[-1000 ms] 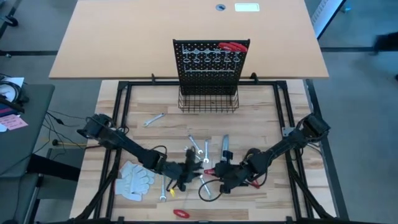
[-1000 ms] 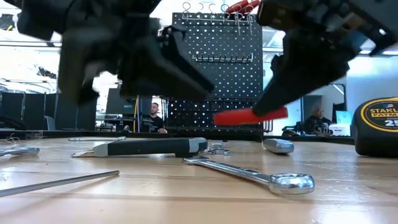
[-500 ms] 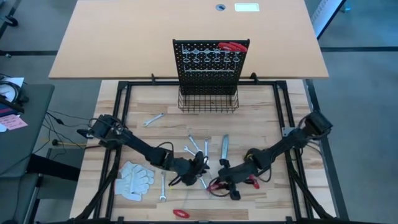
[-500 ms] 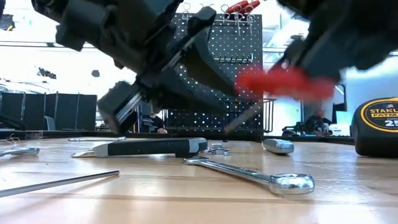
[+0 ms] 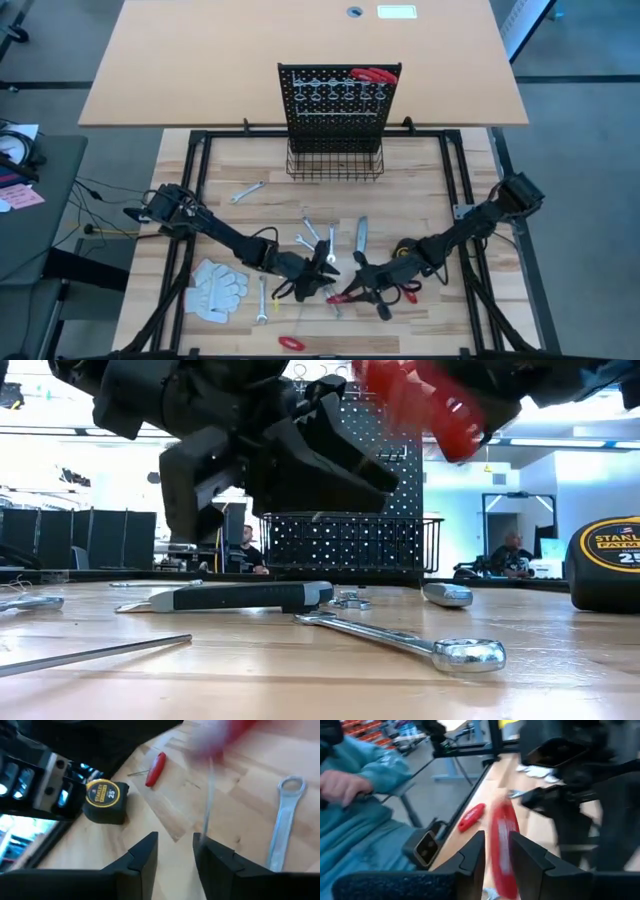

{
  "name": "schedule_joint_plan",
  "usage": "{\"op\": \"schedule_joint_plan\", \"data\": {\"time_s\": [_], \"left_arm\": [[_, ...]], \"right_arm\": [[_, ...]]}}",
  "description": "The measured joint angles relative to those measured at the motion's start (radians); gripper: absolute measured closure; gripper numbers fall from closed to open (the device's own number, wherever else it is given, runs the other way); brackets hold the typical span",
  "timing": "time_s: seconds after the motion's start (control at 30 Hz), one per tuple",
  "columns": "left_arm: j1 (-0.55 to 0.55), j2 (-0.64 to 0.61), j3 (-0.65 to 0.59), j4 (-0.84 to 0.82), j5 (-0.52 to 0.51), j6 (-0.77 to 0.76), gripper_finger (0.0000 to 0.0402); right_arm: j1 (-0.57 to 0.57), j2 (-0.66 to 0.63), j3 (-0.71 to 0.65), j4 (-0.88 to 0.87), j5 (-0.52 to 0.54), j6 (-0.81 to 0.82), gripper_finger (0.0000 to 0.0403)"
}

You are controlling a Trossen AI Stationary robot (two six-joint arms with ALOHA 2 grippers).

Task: Hang tools onto peg board
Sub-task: Hang the red allen wrench on the pegboard

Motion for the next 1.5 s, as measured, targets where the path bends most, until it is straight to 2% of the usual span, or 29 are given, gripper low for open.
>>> {"op": "schedule_joint_plan", "data": {"time_s": [0.2, 0.4, 0.6, 0.77, 0.87, 0.97, 1.1, 1.2, 1.33, 1.5], "left_arm": [[-0.008, 0.0, 0.0, 0.016, 0.001, -0.107, 0.0341], [-0.009, 0.0, 0.0, 0.011, 0.002, -0.162, 0.0395], [-0.009, 0.0, 0.0, -0.009, 0.002, -0.194, 0.0401], [-0.008, 0.0, 0.0, -0.041, 0.001, -0.232, 0.0401], [-0.008, 0.0, 0.0, -0.04, 0.011, -0.236, 0.0401], [-0.002, 0.0, 0.0, -0.037, 0.071, -0.216, 0.0401], [0.013, 0.0, 0.0, -0.033, 0.086, -0.216, 0.04], [0.018, 0.0, 0.0, 0.002, 0.087, -0.214, 0.04], [0.02, 0.0, 0.0, 0.004, 0.107, -0.18, 0.04], [0.021, 0.0, 0.0, 0.001, 0.106, -0.149, 0.04]], "right_arm": [[-0.007, 0.0, 0.0, -0.003, 0.101, 0.0, 0.0341], [-0.019, -0.005, 0.0, -0.02, 0.137, 0.0, 0.0349], [0.014, -0.119, 0.002, -0.257, 0.168, 0.0, 0.0349], [0.115, -0.139, 0.044, -0.445, 0.165, -0.008, 0.0339], [0.165, -0.093, 0.079, -0.555, 0.159, -0.006, 0.0311], [0.177, -0.035, 0.104, -0.635, 0.153, -0.006, 0.0268], [0.14, 0.022, 0.12, -0.693, 0.15, -0.02, 0.0205], [0.095, 0.05, 0.124, -0.72, 0.131, 0.012, 0.0179], [0.047, 0.094, 0.124, -0.718, -0.026, 0.038, 0.0183], [0.034, 0.149, 0.129, -0.709, -0.033, 0.034, 0.0228]]}}
